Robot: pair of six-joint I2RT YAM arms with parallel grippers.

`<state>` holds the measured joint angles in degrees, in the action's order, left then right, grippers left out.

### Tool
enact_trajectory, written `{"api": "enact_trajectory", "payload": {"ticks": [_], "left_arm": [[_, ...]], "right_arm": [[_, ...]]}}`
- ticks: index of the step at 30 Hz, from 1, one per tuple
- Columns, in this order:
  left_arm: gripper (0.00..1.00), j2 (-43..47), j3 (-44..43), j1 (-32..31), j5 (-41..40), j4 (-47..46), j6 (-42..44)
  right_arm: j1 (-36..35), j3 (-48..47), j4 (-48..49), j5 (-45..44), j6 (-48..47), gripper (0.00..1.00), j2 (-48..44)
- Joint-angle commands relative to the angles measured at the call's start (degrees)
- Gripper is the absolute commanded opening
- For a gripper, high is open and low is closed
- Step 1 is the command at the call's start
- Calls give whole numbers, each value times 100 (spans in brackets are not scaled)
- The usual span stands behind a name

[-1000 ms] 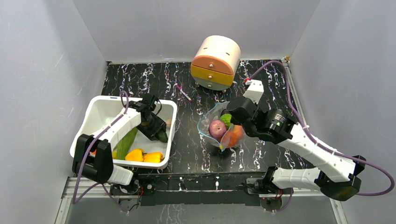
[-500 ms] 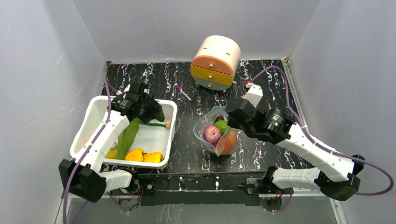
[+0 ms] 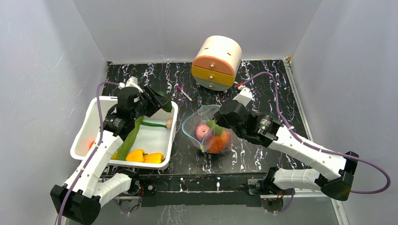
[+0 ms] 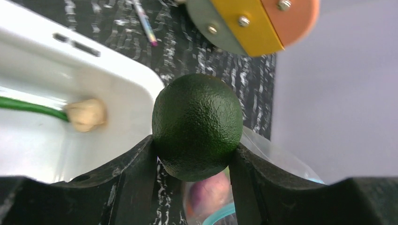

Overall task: Place the food in the zip-top bag and seal the zipper
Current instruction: Pick up the fake fruit from the bin, then place the fake fruit in the zipper food storage bag.

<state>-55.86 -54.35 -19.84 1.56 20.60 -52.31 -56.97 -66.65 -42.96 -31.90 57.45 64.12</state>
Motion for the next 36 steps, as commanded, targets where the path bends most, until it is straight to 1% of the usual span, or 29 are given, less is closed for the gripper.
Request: {"api": "enact_trajectory", "payload": {"ticks": [1,4,6,9,12,15,19,24,27,29,33,36], "left_arm": [[38,-177,-308,-18,1628,-896,423],[37,-183,-291,-59,2352,-1317,453],[37,-123,-209,-124,2662,-1621,383],[37,-123,-226,-323,2999,-1828,415],[37,-157,-309,-699,2989,-1860,588],[36,-200,-380,-1118,2757,-1873,676],[35,-218,-425,-1423,2577,-2013,630],[35,-107,-564,-1496,2527,-2070,643],[35,-28,-583,-1520,2690,-2179,612],[35,3,-467,-1532,2895,-2284,581],[35,-31,-141,-1549,3065,-2132,722],[35,-82,133,-1566,3246,-2277,699]], "right_arm": [[-7,-197,740,12,67,0,-85],[-7,50,1021,147,180,0,-257],[-7,149,1242,178,204,0,-313],[-7,50,1224,166,179,0,-236],[-7,21,1194,187,201,0,-160],[-7,-7,1251,236,222,0,-89],[-7,-105,1202,194,214,0,37],[-3,-132,1135,97,236,0,106],[-7,-201,1076,58,257,0,149],[-7,-253,1075,51,281,0,144],[-7,-293,1143,66,319,0,131],[-7,-372,1138,59,319,0,153]]}}
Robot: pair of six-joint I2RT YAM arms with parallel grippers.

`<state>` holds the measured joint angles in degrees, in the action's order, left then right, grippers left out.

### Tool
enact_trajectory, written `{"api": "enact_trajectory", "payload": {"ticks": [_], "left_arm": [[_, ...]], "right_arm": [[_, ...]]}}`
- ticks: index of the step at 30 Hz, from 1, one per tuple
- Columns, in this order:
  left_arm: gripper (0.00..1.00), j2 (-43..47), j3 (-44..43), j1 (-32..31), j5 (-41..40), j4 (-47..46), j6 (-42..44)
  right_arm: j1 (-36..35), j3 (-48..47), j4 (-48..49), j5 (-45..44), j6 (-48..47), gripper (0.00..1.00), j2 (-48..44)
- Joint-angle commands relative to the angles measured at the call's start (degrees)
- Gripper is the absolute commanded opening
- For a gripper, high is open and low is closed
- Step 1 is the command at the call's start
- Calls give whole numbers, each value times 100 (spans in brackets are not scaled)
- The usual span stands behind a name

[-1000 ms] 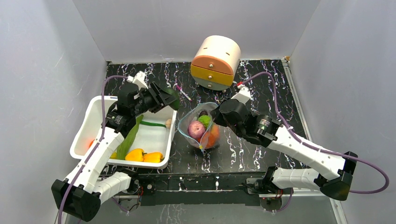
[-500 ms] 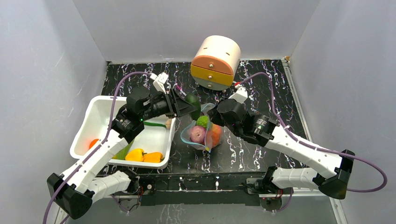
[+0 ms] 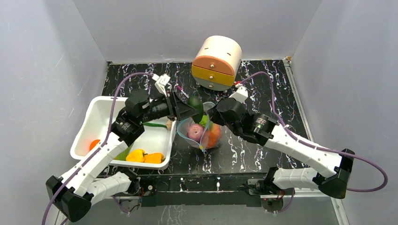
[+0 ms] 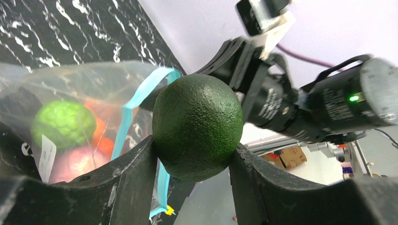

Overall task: Place the food in the zip-top bag and seal the zipper
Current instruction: Place the fake fruit in the zipper food storage bag.

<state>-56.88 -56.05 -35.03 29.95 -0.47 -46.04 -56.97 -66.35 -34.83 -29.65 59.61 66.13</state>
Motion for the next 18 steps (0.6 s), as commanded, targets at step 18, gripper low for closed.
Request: {"api": "enact_trajectory", "payload": {"ticks": [18], "left_arm": [[57,-446,-369,-127,-195,1364,1221]], "right_arm": [[-3,-124,789,628,199,0,-273]]}}
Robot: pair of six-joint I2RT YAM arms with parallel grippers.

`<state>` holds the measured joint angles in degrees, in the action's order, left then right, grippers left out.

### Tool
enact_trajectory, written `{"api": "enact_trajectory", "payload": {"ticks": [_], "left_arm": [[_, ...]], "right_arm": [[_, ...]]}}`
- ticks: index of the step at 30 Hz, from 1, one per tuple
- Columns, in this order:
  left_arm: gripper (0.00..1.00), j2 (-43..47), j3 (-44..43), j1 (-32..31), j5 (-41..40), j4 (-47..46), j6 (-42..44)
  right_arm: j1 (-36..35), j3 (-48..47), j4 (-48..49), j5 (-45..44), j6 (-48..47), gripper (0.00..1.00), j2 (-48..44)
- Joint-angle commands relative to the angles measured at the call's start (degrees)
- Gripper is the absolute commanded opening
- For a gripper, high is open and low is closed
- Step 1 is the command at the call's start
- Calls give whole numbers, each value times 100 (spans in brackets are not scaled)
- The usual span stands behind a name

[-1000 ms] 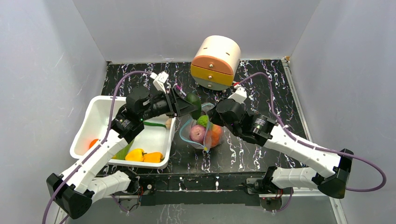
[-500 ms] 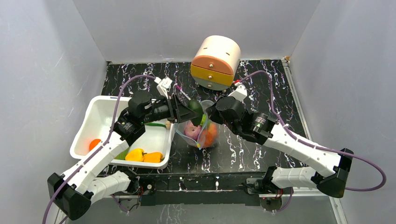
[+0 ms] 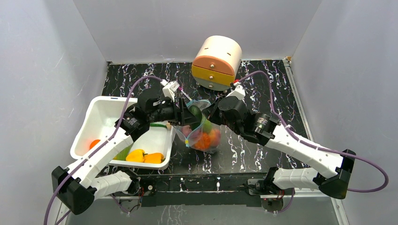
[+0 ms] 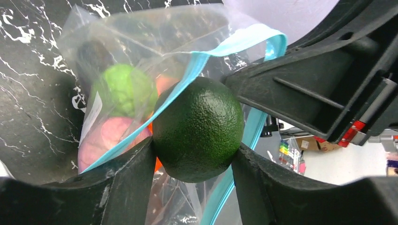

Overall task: Place the food in the zip-top bag and seal the zipper
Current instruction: Place the fake fruit in the zipper food storage bag.

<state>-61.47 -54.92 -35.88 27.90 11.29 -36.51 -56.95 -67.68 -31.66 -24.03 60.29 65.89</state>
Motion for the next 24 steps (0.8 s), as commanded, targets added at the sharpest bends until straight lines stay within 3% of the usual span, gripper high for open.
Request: {"api": "enact_trajectory", "payload": {"ticks": [1,6,14,15,16,24], "left_arm": [[60,24,-521,-42,-1,221,293],[69,150,-496,-41,-147,229,297],[78,182,-990,-42,-516,987,484],[92,205,-1061,-42,-619,1065,465],[98,228,-1158,-42,-761,1184,461],[98,420,-1625,-43,-2561,1970,540]], "right_arm": [[-2,-10,423,-3,132,0,-256],[-5,1,246,-33,145,0,-248],[-7,-8,136,-215,54,0,-306],[-6,-12,111,-230,19,0,-311],[-4,9,76,-247,4,0,-327],[-8,203,-131,-281,18,0,-532]]}}
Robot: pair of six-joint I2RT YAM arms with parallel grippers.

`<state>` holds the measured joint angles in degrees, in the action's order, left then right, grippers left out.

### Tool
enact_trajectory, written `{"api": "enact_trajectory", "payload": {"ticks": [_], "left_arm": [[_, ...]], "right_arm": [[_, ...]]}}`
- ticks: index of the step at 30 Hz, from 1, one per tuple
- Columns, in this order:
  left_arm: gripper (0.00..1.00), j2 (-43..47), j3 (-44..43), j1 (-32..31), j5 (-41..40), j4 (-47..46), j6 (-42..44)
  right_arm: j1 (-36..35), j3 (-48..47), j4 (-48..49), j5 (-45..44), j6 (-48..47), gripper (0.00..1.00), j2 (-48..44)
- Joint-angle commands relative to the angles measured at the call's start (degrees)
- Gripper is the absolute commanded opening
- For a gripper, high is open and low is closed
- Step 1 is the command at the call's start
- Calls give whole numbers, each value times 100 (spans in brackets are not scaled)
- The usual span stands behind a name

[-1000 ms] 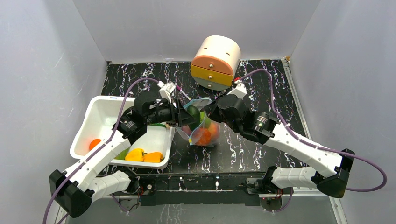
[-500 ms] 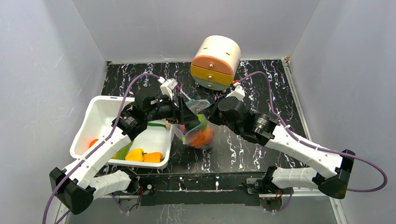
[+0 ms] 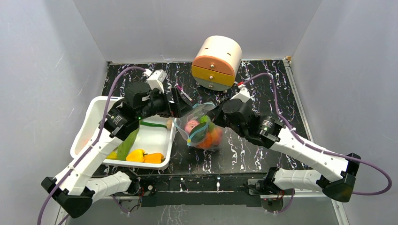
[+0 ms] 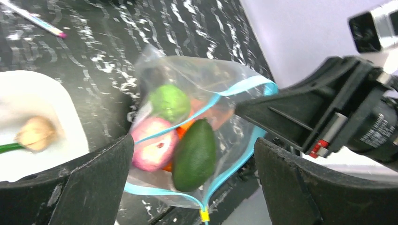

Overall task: Place the food in the zip-top bag and seal the zipper
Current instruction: Place the fake fruit in the zipper food storage bag, then pick up the fake vegetable from the bin.

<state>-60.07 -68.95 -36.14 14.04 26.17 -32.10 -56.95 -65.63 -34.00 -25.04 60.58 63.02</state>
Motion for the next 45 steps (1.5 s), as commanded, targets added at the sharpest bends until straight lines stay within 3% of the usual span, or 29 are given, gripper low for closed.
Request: {"api": "enact_trajectory", "payload": {"ticks": [1,5,11,14,19,27,32,36,45], "left_arm": [[98,339,-160,-12,-1415,480,98],[98,190,-190,-7,-2165,880,101],[98,-480,-665,68,-2593,2004,379],[98,-347,-370,384,-2348,1819,333],[95,-169,243,1496,-1425,1623,349],[85,107,1262,2202,-710,725,284],[70,-44,1865,2438,-545,36,74],[68,-235,2244,2626,-556,-468,50],[65,-934,2808,2762,241,-1826,-145]], "right_arm": [[-5,-3,70,-181,-4,0,-275],[-7,-20,-120,-208,9,0,-417],[-7,-126,-611,-292,-6,0,-691],[-9,-141,-756,-304,0,0,-828],[-9,-19,-847,-230,89,0,-1013],[-9,-24,-1061,-235,128,0,-1143],[-4,-64,-1024,-144,87,0,-1060],[-5,-19,-931,-66,101,0,-1068],[-9,138,-891,-66,182,0,-1093]]}}
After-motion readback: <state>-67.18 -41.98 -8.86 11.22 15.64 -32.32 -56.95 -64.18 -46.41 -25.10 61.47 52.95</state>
